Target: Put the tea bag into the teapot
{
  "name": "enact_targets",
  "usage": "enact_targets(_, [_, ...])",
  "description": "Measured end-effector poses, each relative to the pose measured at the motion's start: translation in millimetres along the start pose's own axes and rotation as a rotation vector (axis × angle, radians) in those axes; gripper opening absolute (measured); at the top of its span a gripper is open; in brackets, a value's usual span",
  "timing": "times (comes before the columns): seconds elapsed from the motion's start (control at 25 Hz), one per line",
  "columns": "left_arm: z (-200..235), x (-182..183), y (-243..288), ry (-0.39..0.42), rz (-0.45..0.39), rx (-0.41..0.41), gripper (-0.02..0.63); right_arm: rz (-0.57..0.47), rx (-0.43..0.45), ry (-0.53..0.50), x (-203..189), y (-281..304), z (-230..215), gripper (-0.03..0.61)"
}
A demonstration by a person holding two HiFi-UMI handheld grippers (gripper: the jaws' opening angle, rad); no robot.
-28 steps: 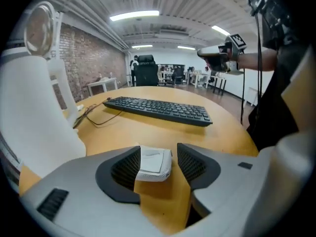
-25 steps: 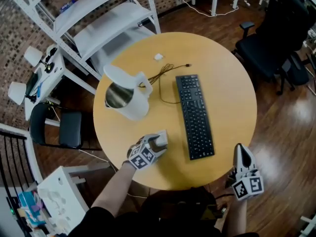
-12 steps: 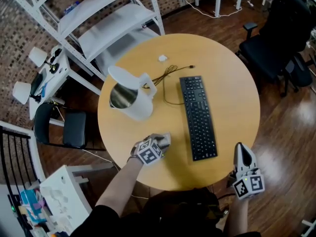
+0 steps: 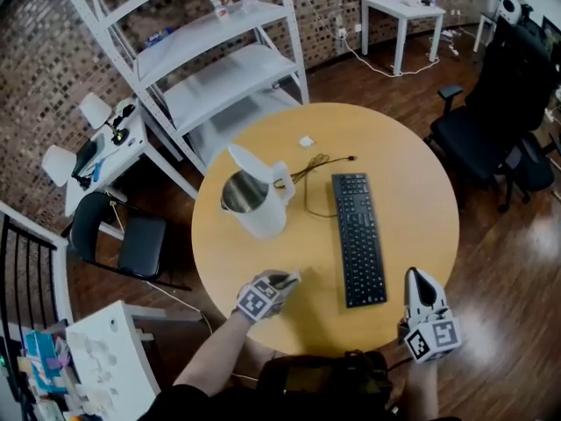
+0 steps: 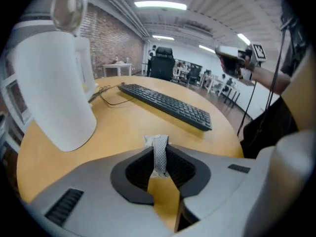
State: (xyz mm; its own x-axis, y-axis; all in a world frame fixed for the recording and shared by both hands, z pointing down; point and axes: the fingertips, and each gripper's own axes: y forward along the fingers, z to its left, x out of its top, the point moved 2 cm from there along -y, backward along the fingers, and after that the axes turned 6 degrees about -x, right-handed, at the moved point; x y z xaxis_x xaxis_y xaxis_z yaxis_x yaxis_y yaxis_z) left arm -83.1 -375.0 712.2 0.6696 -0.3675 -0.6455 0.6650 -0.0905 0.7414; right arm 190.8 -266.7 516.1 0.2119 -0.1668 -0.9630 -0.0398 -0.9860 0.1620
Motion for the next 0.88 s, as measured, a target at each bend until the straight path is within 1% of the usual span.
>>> enact_targets(0.12, [9,14,-30,-0.118,-0.185,0.015,0.054,-0.016,0.018,-0.022,8,1,3,0.008])
enact_targets(0.24, [20,33,-71,-0.213,-0.414,0.039,0.054,-0.029,0.045,-0.040,14,7,5,0.008])
enact_targets(0.32, [28,39,-105,-0.252,-0.552,0.076,0.054,-0.030,0.054,-0.047,19,9,9,0.008])
enact_targets(0.4, [35,42,-139,-0.263,-0.654,0.124,0.054,-0.032,0.070,-0.053,21,13,13,0.008])
enact_targets(0.44, [38,44,-155,-0.255,-0.693,0.148,0.055,-0.036,0.085,-0.058,22,17,14,0.008])
enact_targets(0.56, [44,55,-202,-0.195,-0.782,0.236,0.054,-0.053,0.128,-0.072,30,32,22,0.008])
enact_targets(0.64, [43,62,-228,-0.154,-0.815,0.309,0.054,-0.069,0.146,-0.074,38,40,27,0.008])
enact_targets(0.72, [38,70,-247,-0.115,-0.845,0.363,0.054,-0.060,0.165,-0.072,41,46,34,0.008])
enact_targets(0.76, [36,75,-254,-0.107,-0.870,0.374,0.054,-0.054,0.176,-0.069,42,49,39,0.008])
enact_targets(0.84, [33,82,-264,-0.117,-0.929,0.370,0.054,-0.053,0.200,-0.062,42,54,47,0.008])
enact_targets(0.88, [34,85,-268,-0.121,-0.945,0.366,0.054,-0.059,0.212,-0.058,40,56,48,0.008])
